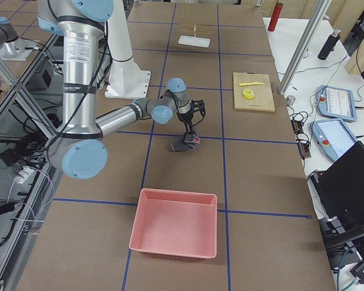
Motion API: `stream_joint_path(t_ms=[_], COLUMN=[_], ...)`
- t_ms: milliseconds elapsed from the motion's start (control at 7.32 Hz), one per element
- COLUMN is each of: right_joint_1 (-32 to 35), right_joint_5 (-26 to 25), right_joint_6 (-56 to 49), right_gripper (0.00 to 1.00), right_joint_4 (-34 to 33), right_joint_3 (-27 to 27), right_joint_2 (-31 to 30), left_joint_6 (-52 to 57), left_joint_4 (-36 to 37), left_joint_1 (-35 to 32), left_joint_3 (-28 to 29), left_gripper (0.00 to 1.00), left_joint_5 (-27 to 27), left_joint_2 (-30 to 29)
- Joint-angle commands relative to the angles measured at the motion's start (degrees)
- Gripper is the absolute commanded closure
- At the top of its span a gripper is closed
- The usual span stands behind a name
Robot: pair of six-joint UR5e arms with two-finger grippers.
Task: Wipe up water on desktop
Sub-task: 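Press the towel on the table and sweep it nearer the robot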
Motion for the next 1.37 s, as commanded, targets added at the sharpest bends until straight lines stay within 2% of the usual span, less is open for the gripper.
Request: stream_joint_path(t_ms=[0,137,273,546,819,1229], right_joint_1=[-12.32,-15.41,-15.61,-15.44,-13.78,-8.26], right_joint_5=[-9.05,-11.96,-11.73,-11.46,-11.02,-11.02], right_joint_6=[15.01,16.54,16.38,13.94,7.01,-1.78], right_gripper=[1.0,1.0,1.0,1.0,1.0,1.0], right_joint_4=[-9.49,-20.18,-25.68,-26.97,-26.44,-26.53], right_joint_3=[2.13,5.46,9.49,11.02,17.16,17.62], right_joint_2=[12.77,16.74,15.83,7.43,-4.51,-16.57], left_joint_6=[-0.01,-0.01,-0.01,-0.01,-0.01,0.07], left_joint_4=[0.0,0.0,-0.09,-0.09,-0.09,-0.09], left_joint_1=[-0.05,0.03,0.03,0.03,0.03,-0.05], left_joint_3=[0.1,0.01,0.1,0.01,-0.16,-0.25], left_gripper=[0.01,0.01,0.01,0.01,0.01,0.01], left_joint_5=[0.0,0.0,-0.08,-0.08,-0.08,-0.08], left_joint_2=[0.0,0.0,0.0,0.0,0.0,0.08])
